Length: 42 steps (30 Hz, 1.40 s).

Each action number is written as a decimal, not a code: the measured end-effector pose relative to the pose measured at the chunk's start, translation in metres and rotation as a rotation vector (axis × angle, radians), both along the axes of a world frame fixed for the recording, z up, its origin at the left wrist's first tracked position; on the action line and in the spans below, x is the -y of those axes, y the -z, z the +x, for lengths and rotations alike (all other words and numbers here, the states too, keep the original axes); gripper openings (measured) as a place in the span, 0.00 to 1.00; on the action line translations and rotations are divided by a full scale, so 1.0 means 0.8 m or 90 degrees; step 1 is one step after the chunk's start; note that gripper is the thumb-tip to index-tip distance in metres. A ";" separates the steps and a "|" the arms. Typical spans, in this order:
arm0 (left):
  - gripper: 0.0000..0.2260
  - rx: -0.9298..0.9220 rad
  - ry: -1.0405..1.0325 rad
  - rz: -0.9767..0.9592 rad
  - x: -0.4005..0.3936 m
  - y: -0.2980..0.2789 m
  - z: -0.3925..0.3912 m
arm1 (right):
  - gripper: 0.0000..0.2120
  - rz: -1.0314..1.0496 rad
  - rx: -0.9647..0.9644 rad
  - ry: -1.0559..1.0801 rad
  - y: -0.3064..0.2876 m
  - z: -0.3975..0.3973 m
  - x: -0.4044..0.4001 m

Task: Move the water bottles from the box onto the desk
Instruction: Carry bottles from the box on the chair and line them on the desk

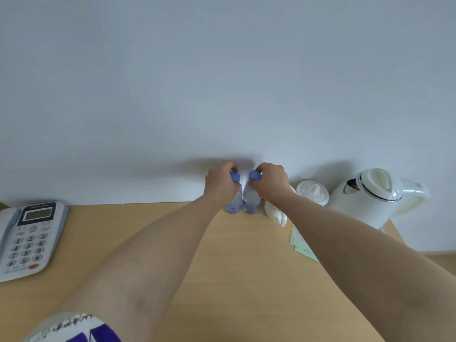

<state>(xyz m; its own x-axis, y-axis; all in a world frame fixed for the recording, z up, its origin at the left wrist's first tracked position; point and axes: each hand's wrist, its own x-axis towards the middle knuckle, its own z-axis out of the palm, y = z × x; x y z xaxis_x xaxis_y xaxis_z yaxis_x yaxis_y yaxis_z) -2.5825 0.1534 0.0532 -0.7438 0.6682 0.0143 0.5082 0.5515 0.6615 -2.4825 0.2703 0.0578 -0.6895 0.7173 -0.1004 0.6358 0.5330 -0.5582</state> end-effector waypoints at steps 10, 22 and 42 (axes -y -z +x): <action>0.13 0.021 -0.001 0.048 0.007 0.001 -0.004 | 0.14 -0.005 -0.033 0.045 0.012 -0.012 -0.002; 0.24 -0.048 0.086 -0.005 0.009 -0.069 0.010 | 0.28 0.012 -0.013 0.071 -0.059 0.035 0.010; 0.26 -0.165 0.647 0.032 -0.070 -0.151 0.428 | 0.30 0.115 0.113 0.556 -0.142 0.519 0.110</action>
